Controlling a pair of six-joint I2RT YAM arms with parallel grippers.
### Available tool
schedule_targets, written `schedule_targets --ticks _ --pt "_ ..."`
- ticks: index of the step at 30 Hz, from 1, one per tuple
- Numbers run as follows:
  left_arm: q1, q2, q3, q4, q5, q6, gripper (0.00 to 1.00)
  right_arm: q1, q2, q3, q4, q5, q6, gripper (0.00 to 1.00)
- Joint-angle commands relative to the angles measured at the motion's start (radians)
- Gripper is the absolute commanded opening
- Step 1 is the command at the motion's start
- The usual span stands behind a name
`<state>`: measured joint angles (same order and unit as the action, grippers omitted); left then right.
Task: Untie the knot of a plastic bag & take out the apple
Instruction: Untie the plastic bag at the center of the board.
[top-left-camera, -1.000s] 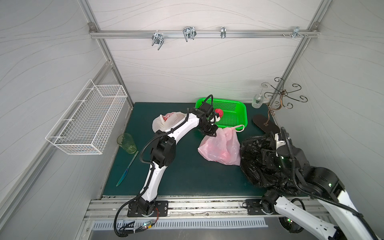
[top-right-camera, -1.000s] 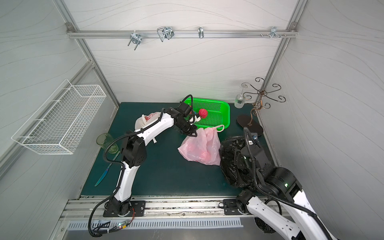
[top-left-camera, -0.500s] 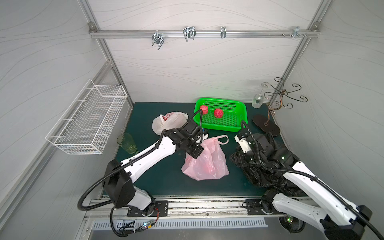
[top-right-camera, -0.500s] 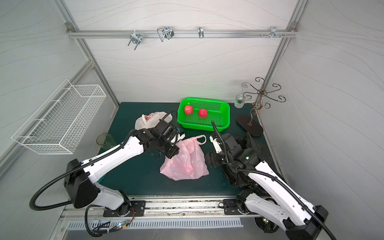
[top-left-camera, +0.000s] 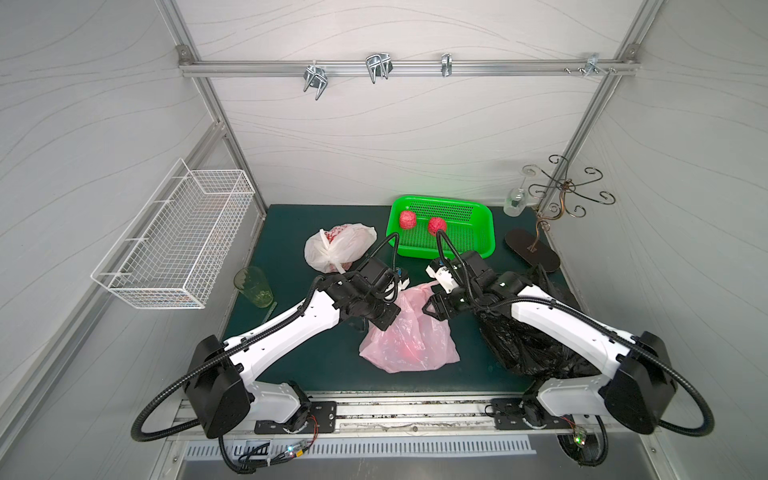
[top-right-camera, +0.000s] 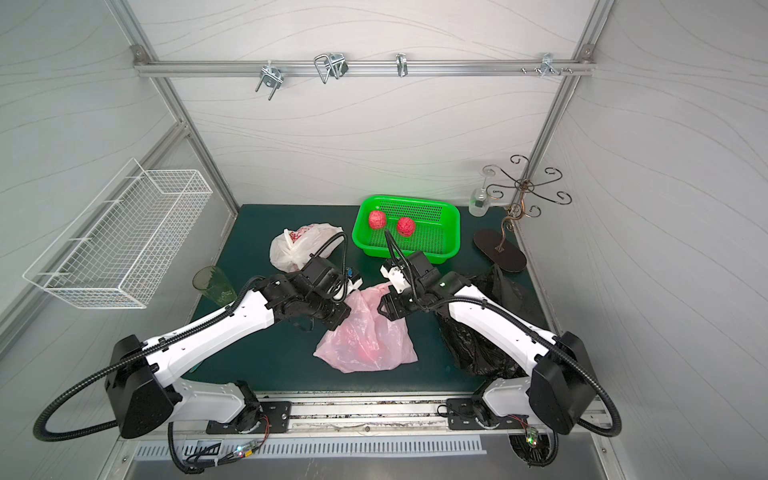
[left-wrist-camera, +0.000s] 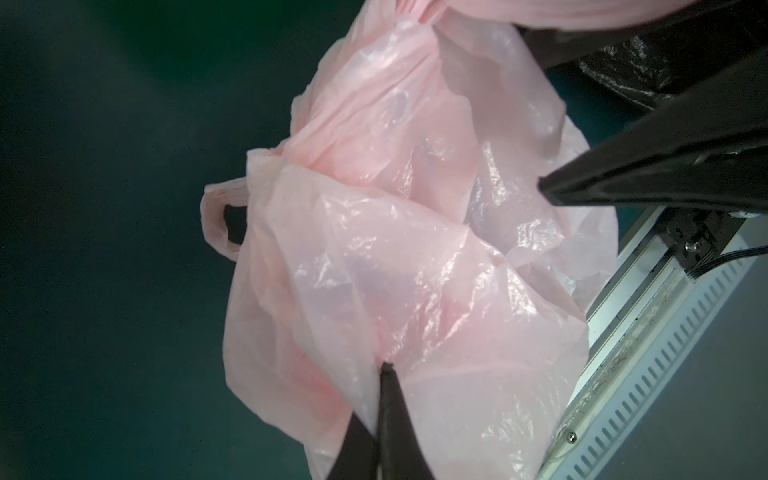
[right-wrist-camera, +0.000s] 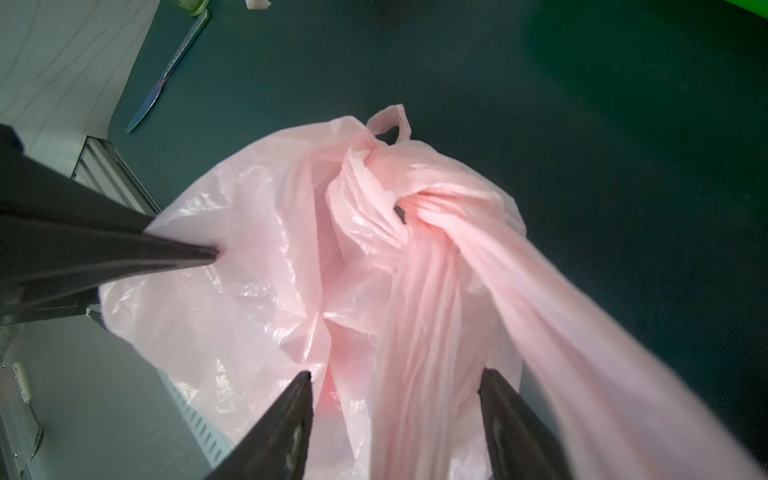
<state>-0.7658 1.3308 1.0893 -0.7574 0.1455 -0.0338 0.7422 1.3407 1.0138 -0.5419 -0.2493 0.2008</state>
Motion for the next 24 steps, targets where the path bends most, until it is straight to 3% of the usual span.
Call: schedule_targets --ticks 1,9,15,17,20,21,24 --pt "0.003 -0.033 -0.004 0.032 -0.001 0.005 0.0 0.009 0.031 0.004 0.085 -0.023 -0.012 0.58" --pt "0.003 -0.108 -0.058 0.055 0.059 0.017 0.0 -0.015 0.086 0.019 0.151 0.027 -0.018 0.54" --pt "0.003 -0.153 -0.097 0.069 0.103 0.045 0.0 -0.018 0.136 0.007 0.242 -0.2 -0.026 0.57" --pt "0.003 -0.15 -0.097 0.063 0.102 0.052 0.0 -0.011 0.13 -0.005 0.272 -0.254 -0.015 0.49" --pt "0.002 -0.14 -0.095 0.055 0.089 0.055 0.0 -0.004 0.1 -0.005 0.265 -0.243 -0.011 0.14" --pt "0.002 -0.137 -0.094 0.05 0.083 0.057 0.0 -0.003 0.081 0.0 0.247 -0.212 -0.01 0.06" --pt "0.002 -0.13 -0.092 0.049 0.054 0.059 0.0 -0.005 0.012 0.043 0.159 -0.057 -0.019 0.0"
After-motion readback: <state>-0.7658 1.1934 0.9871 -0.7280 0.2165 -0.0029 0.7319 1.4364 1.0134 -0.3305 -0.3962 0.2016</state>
